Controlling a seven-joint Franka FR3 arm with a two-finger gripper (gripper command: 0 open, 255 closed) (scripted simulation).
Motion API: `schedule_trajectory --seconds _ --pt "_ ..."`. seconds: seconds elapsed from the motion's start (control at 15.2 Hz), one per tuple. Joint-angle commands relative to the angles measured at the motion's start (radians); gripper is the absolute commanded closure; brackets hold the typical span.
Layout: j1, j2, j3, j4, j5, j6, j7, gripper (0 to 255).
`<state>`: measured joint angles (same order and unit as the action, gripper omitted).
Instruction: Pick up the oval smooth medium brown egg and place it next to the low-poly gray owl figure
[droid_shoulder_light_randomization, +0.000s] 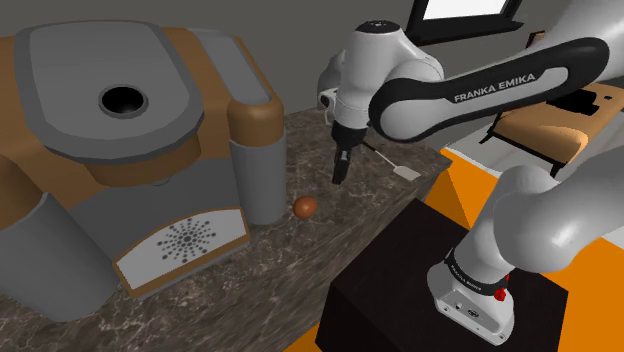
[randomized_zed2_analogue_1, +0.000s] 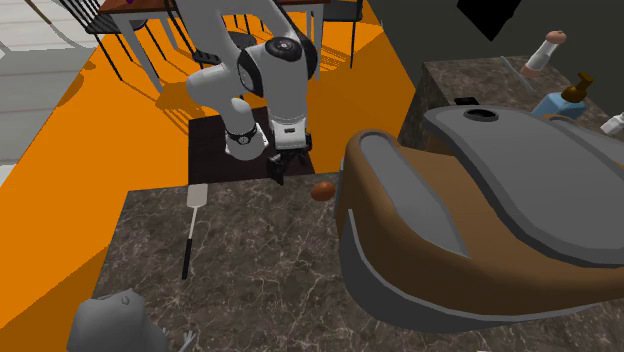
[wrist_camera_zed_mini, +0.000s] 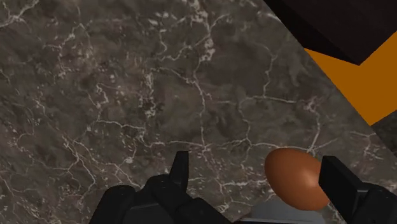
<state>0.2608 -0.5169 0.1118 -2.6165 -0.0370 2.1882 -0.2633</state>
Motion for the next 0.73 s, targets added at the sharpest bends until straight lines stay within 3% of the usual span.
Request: schedule_trajectory --seconds 0.0,0.4,0.66 --pt "0.026 0.055 0.023 -0.004 0.003 0.078 -0.009 0" --pt "0.085 0.217 0.090 0.006 -0.017 0.281 -0.031 0" --pt "0.079 0.261 0.096 -0.003 -0.033 0.334 -0.021 0"
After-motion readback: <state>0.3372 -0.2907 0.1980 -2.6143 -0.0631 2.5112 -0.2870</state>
